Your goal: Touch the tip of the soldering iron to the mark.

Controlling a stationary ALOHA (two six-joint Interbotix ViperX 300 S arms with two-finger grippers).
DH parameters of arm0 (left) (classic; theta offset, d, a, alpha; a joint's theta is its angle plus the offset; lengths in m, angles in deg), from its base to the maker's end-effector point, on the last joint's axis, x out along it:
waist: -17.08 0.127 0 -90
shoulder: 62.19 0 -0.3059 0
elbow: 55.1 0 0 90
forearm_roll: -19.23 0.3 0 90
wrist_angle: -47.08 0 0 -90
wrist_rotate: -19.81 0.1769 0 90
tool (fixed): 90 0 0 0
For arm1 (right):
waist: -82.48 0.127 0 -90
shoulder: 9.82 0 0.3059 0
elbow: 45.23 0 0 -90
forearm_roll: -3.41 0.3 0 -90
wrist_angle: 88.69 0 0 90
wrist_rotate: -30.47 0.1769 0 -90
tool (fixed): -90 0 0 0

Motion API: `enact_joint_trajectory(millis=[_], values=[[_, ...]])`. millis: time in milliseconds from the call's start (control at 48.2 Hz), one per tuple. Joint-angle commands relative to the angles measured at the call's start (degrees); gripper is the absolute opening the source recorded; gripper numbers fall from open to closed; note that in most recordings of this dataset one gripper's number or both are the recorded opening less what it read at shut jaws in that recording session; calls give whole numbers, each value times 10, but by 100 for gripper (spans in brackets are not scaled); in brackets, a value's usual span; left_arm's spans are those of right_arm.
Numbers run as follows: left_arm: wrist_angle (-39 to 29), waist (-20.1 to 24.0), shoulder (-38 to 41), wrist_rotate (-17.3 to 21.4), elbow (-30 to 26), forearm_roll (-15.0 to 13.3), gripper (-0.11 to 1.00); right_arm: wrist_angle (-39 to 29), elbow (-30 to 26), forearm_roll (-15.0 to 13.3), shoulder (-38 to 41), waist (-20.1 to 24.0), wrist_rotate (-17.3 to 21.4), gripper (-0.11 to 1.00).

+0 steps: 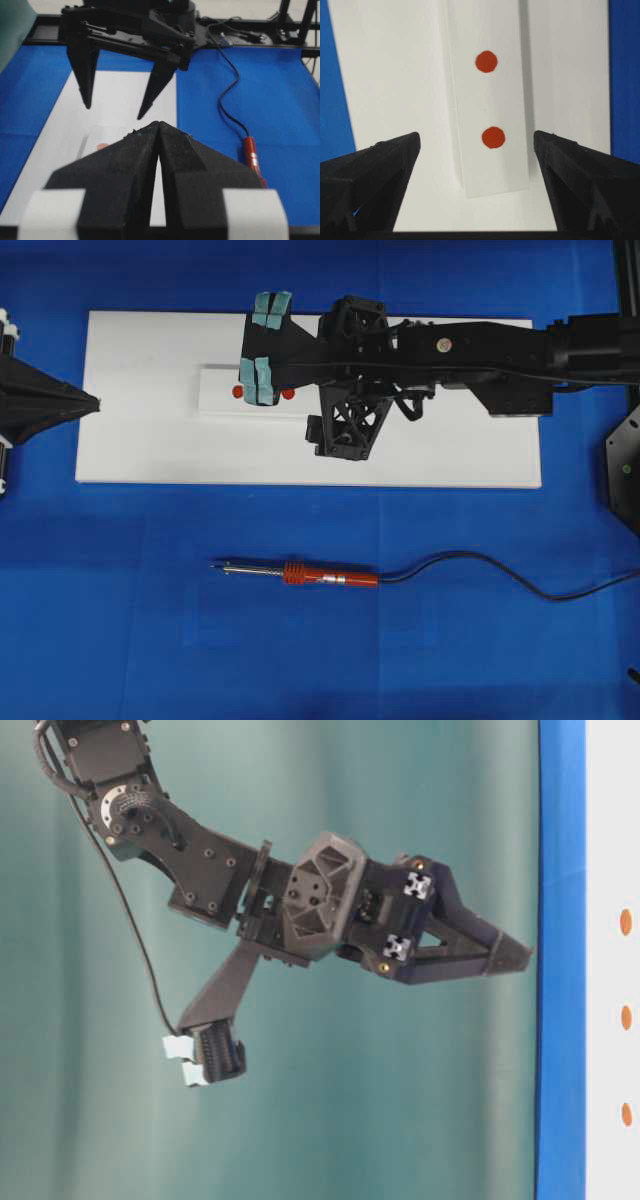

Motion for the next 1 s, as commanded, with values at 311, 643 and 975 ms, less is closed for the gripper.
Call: enact_joint_trajectory(millis=[311,643,975], values=[[3,1,3,-1,-8,1,0,4,89,-4,-187,-10,-3,84],[4,1,2,-1,-8,1,0,62,244,-4,-403,-16,0,84],[3,2,2,0,-8,1,0,79,373,-5,-619,-18,3,84]])
